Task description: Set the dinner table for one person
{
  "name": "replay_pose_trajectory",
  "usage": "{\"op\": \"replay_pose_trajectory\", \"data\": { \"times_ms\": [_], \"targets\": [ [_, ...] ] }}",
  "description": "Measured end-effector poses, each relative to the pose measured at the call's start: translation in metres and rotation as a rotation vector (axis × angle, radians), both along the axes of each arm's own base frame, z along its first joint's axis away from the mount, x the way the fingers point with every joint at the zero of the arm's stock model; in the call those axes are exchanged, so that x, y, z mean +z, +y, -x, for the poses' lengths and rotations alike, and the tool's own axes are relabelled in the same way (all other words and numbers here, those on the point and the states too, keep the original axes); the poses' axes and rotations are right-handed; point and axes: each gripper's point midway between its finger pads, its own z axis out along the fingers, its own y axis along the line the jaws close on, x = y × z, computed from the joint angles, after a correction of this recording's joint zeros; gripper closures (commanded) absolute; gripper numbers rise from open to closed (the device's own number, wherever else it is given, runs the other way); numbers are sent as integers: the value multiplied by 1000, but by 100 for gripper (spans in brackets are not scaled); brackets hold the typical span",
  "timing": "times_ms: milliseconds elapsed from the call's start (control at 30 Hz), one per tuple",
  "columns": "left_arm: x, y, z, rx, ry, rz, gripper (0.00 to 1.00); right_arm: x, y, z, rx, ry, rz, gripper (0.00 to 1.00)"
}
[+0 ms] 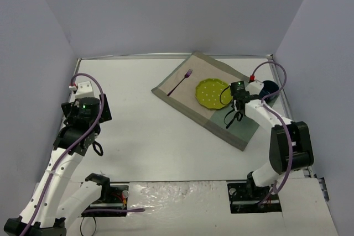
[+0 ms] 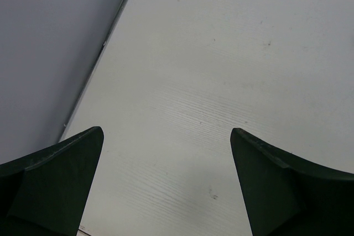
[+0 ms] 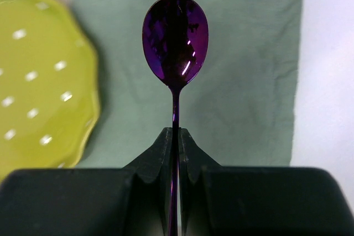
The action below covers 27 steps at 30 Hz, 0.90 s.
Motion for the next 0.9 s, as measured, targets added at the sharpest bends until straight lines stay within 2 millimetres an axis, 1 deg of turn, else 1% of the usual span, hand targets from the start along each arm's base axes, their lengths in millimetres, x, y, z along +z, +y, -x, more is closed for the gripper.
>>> {"op": "replay_pose_trajectory", "data": {
  "times_ms": [100,200,433,567,700,900],
  "targets": [
    [0,0,0,-2,-2,2,3,-17,-12,1,-35,46,10,100],
    [1,-1,0,-4,-3,3,3,-29,-11,-1,-30,82,17,100],
    [0,-1,0,-5,-2,4,3,-46,-10,-13,-15,99,18,100],
    [0,-1,0,-5,-2,4,3,-56,-18,-14,-13,123,19,100],
    [-1,-1,0,-5,0,4,3,-58,-25,-16,-9,126,16,100],
    [-2,-2,-1,-7,7,3,3,-58,-29,-16,15,133,17,100]
  ]
}}
